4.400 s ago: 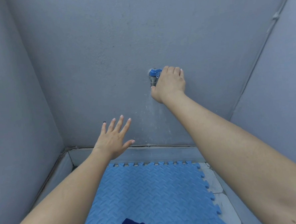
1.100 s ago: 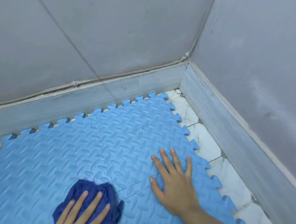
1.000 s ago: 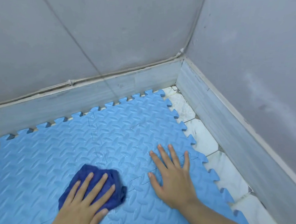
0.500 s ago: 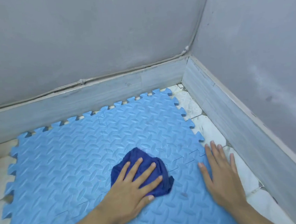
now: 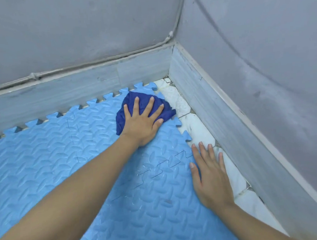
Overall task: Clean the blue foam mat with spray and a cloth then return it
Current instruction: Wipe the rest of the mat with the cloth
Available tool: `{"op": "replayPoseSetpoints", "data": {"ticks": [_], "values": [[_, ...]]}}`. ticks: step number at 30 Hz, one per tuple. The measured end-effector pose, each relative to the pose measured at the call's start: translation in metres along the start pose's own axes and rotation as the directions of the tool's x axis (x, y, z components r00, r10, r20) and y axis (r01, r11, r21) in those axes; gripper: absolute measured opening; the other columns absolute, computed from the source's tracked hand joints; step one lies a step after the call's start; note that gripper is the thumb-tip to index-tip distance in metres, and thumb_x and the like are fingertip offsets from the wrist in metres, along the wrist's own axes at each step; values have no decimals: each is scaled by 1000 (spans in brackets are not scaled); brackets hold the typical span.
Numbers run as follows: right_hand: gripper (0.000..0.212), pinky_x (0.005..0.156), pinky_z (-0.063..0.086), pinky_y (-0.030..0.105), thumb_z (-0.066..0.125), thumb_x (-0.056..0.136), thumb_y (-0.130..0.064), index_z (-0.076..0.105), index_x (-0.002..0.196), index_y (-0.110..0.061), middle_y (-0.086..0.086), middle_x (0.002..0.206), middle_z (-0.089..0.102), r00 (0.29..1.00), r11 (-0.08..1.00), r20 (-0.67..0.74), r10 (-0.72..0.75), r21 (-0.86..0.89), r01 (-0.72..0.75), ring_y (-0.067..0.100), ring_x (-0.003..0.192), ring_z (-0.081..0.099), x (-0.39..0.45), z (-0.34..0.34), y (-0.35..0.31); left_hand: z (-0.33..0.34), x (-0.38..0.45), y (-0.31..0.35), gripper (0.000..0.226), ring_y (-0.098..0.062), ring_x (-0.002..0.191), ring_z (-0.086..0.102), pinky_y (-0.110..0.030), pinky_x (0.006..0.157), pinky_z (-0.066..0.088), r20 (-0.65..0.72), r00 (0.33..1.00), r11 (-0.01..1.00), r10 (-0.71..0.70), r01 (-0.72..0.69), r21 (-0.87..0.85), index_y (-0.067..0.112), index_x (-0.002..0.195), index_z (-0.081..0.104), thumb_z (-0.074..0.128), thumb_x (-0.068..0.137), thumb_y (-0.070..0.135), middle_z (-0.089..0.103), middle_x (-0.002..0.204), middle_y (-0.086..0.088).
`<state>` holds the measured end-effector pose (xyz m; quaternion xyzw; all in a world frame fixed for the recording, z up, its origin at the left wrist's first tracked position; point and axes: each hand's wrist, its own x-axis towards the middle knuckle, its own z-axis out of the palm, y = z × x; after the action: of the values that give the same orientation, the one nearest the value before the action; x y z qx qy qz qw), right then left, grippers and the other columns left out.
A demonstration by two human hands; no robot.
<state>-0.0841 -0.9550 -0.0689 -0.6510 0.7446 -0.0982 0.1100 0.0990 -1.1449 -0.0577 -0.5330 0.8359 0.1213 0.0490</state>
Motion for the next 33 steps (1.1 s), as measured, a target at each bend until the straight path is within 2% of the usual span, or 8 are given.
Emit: {"op": "replayPoseSetpoints", "data": {"ticks": [4, 8, 17, 21, 23, 27, 29, 33], "values": [[55, 121, 4, 44, 18, 100, -36, 29, 152, -21, 0, 159, 27, 1000, 1000, -18, 8, -3, -8, 20, 150, 14, 1, 0, 3, 24, -117, 9, 55, -44, 144, 8, -67, 106, 12, 23, 921, 914, 390, -390, 111, 39, 150, 16, 10, 98, 55, 12, 160, 4], [54, 120, 9, 46, 19, 100, -33, 35, 150, -18, 4, 157, 33, 1000, 1000, -27, 10, -7, -11, 22, 149, 19, 1, -1, 2, 39, -153, 14, 51, -43, 141, 24, -69, 102, 20, 24, 895, 885, 446, -445, 137, 40, 148, 26, 18, 99, 51, 24, 157, 4], [60, 122, 0, 41, 11, 97, -36, 30, 152, -21, 0, 159, 28, 1000, 999, -16, 15, 39, -14, 17, 150, 12, 0, -1, 0, 2, 7, 30, 50, -35, 145, -14, -73, 105, -7, -37, 999, 998, -23, 21, -65, 52, 146, 0, 10, 97, 56, -9, 159, 19], [64, 123, 1, 42, 10, 93, -38, 31, 151, -21, 2, 159, 29, 1000, 996, -16, 20, 87, -18, 19, 150, 11, -2, -4, -1, 8, -64, -26, 51, -31, 146, -14, -68, 109, -7, -8, 997, 996, -78, 78, -41, 51, 146, -4, 10, 97, 55, -14, 158, 20], [64, 122, 1, 42, 11, 93, -37, 31, 151, -20, 4, 158, 30, 999, 997, -19, 32, 71, -31, 21, 150, 13, -2, -4, -2, 11, -111, -80, 51, -30, 146, -11, -67, 111, -3, -20, 980, 980, -196, 196, -24, 52, 146, -6, 10, 97, 55, -15, 157, 21], [59, 122, 1, 43, 18, 96, -31, 30, 152, -19, 6, 159, 29, 999, 998, -16, 48, 34, -48, 23, 150, 13, -1, -3, -3, 12, -203, -182, 58, -35, 146, -4, -68, 110, 3, 84, 832, 827, -548, 554, -92, 49, 147, -1, 9, 92, 61, -11, 158, 19], [58, 122, 2, 43, 19, 96, -30, 30, 152, -18, 7, 159, 29, 999, 998, -12, 44, 34, -43, 24, 150, 14, -2, -2, -4, 21, -258, -194, 62, -36, 146, -3, -66, 111, 4, 93, 822, 818, -562, 569, -86, 47, 148, 1, 5, 89, 64, -9, 159, 15], [56, 122, 5, 47, 23, 97, -26, 31, 151, -16, 10, 157, 31, 999, 999, -28, 32, 28, -31, 27, 149, 17, -1, 0, -4, 52, -354, -119, 61, -44, 143, 12, -69, 106, 15, 36, 942, 943, -333, 332, 16, 34, 150, 16, 6, 95, 57, 18, 159, 0]]}}
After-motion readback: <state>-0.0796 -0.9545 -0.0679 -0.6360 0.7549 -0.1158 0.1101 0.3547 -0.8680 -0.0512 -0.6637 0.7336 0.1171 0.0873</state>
